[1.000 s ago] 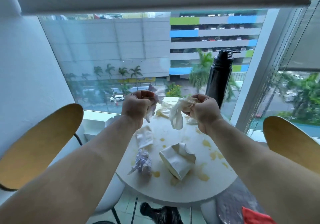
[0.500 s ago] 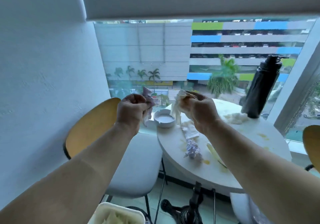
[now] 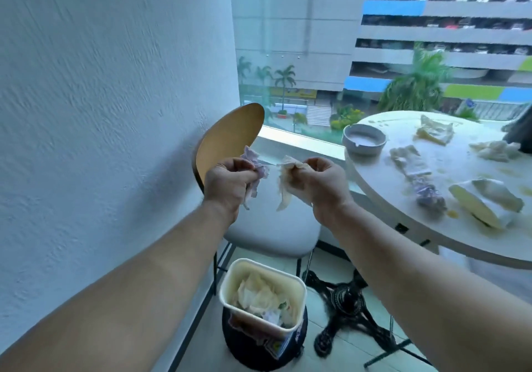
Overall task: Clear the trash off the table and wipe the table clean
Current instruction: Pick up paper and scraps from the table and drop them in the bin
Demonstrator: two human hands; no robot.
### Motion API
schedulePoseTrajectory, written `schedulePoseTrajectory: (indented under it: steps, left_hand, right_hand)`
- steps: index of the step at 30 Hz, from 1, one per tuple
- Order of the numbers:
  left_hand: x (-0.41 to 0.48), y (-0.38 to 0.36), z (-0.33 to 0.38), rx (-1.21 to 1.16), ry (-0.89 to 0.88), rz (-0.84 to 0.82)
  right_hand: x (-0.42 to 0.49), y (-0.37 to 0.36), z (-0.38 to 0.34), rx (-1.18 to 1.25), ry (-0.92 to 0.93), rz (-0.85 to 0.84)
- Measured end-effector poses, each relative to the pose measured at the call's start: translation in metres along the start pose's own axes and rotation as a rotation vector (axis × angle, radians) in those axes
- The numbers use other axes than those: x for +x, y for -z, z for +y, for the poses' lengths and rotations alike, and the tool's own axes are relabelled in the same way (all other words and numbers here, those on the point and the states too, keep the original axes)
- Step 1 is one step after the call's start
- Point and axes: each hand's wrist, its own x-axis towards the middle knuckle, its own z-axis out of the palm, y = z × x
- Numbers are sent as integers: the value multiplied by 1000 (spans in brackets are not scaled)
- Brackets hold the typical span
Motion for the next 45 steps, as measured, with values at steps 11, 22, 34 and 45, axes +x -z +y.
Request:
schedulePoseTrajectory:
  steps: [11, 22, 34, 45]
  left_hand:
    - [-25, 26, -101, 110, 242, 165]
    - [-48, 47, -242, 337, 400, 357]
    - [-66, 70, -289, 505, 503, 204]
    - [-65, 86, -261, 589, 416, 254]
  right_hand:
    - [-4, -1, 109, -93, -290, -181]
    - [-13, 38, 238, -571, -323, -130]
    - [-19, 58, 297, -853, -340, -278]
    - [-25, 45, 269, -799, -286, -258]
